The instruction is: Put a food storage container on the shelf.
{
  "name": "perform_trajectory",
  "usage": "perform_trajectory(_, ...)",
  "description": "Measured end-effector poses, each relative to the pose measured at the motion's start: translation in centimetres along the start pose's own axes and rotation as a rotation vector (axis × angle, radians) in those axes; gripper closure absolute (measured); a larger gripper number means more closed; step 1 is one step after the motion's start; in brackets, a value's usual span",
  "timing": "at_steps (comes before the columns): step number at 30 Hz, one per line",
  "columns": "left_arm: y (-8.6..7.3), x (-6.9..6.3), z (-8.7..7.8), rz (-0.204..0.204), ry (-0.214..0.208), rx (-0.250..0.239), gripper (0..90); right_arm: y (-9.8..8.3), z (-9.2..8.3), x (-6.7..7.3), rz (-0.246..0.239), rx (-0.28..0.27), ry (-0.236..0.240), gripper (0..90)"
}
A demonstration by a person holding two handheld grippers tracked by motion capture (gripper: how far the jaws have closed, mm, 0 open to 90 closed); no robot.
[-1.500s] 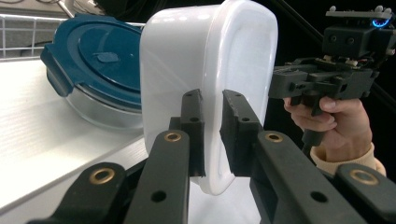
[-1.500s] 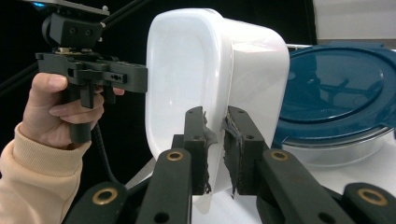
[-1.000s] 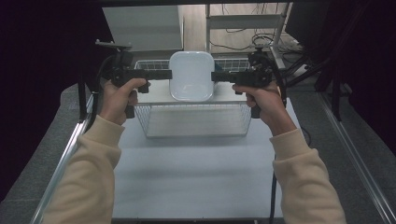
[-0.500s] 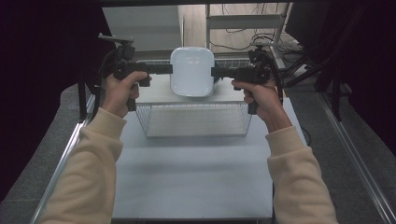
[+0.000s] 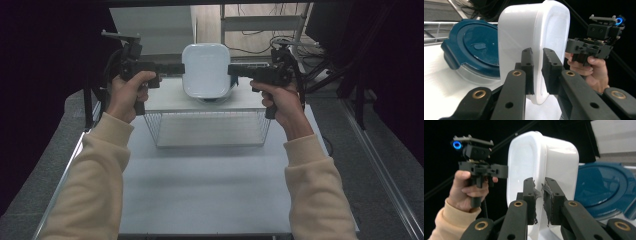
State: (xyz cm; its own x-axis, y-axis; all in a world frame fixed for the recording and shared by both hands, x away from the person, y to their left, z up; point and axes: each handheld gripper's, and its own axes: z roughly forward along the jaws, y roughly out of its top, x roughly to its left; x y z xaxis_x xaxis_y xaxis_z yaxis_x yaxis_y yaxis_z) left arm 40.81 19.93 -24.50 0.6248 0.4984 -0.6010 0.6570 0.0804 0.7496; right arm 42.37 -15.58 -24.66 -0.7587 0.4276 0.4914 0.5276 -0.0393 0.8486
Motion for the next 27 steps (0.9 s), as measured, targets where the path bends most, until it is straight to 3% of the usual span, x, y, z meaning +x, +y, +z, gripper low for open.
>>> perform_trajectory(11,2.0,1.5,1.3,-0.037,0.015,-0.008,80.2,0.9,0.8,-2.1,0.046,-0.039,0.001,80.4)
perform_trajectory(15,2.5,3.0,2.1,-0.094,0.019,0.003,79.9,1.0,1.6,-3.3,0.077,-0.046,-0.004,79.9)
perform_trajectory(21,3.0,4.5,3.0,-0.164,-0.005,-0.023,76.7,1.0,2.2,-4.5,0.13,-0.073,-0.002,76.9)
perform_trajectory(26,3.2,6.4,4.4,-0.224,0.014,-0.024,72.1,0.7,3.3,-6.7,0.198,-0.092,-0.034,71.8)
perform_trajectory(27,3.1,6.7,4.5,-0.235,0.002,-0.036,71.5,0.7,3.4,-7.0,0.218,-0.098,-0.018,71.6)
